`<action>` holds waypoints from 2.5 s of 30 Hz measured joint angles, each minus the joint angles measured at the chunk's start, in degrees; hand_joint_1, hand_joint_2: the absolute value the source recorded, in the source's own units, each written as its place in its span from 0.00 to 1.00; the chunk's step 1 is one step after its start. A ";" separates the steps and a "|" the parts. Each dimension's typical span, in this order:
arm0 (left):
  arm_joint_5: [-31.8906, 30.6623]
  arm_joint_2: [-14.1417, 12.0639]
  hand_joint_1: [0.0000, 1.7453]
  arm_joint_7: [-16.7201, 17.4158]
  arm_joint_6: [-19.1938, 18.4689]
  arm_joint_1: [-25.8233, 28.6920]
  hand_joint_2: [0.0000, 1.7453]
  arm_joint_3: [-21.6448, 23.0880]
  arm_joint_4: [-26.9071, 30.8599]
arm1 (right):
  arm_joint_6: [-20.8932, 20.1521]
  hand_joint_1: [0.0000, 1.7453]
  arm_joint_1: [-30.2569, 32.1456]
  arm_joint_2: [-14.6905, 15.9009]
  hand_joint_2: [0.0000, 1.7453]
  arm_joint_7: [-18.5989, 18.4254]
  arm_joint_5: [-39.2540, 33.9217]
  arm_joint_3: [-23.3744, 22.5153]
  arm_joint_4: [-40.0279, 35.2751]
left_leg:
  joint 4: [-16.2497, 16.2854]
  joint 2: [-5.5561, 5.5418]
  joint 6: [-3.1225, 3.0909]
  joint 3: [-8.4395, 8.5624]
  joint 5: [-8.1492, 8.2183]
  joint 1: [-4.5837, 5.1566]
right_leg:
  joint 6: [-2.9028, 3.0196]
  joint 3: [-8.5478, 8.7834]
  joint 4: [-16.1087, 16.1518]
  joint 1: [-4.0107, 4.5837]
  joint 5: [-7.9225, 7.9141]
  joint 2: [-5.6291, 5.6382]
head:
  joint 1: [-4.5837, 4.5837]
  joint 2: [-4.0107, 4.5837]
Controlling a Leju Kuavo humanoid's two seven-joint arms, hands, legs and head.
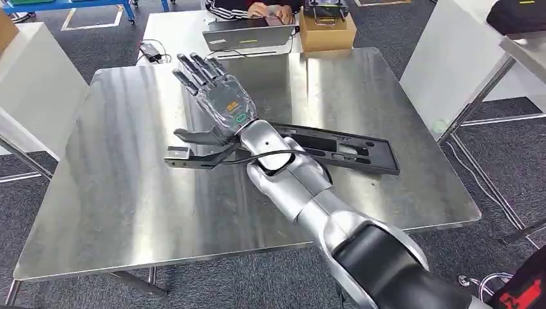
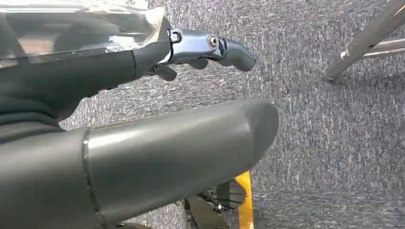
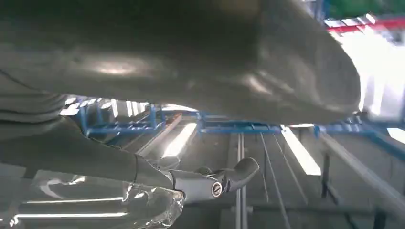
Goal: Take the parts from the cabinet and place them on the table.
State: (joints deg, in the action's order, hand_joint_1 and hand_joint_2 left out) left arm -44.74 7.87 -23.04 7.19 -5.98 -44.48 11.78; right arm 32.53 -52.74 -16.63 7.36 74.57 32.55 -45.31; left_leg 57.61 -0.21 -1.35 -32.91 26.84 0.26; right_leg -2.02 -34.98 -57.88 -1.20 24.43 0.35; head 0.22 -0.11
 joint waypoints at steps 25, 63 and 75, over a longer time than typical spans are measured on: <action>-2.84 -0.33 0.00 0.52 -1.44 -0.05 0.00 -0.79 0.02 | -39.07 0.00 26.72 4.66 0.00 21.86 -76.78 -8.48 -45.86 | 0.00 -0.06 -0.11 0.16 0.19 0.07 | -0.01 -0.08 0.13 -0.01 0.04 -0.07 | 0.02 0.00; -1.07 -0.96 0.00 -2.80 -4.72 -1.20 0.00 -2.21 0.31 | -55.96 0.00 45.66 9.68 0.00 23.64 -89.54 -10.43 -46.51 | 17.54 0.18 1.74 -7.91 9.64 -2.40 | 1.71 -0.95 -1.83 -0.21 0.83 0.13 | 0.26 0.00; -0.70 -1.22 0.00 -2.93 -4.87 -1.32 0.00 -2.40 0.48 | -55.46 0.00 46.15 9.25 0.00 23.09 -89.57 -9.47 -46.31 | -1.76 0.62 -3.06 2.51 0.25 0.13 | 0.19 -4.02 -2.31 0.67 -0.12 -0.20 | 0.63 0.00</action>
State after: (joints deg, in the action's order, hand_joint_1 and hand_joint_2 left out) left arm -45.44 6.64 -25.97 2.32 -7.30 -46.88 12.26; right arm -22.93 -6.59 -7.39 30.45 -14.99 23.08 -91.62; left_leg 55.84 0.41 -4.40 -30.40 27.09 0.39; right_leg -1.82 -39.00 -60.19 -0.53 24.30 0.14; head 0.85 -0.11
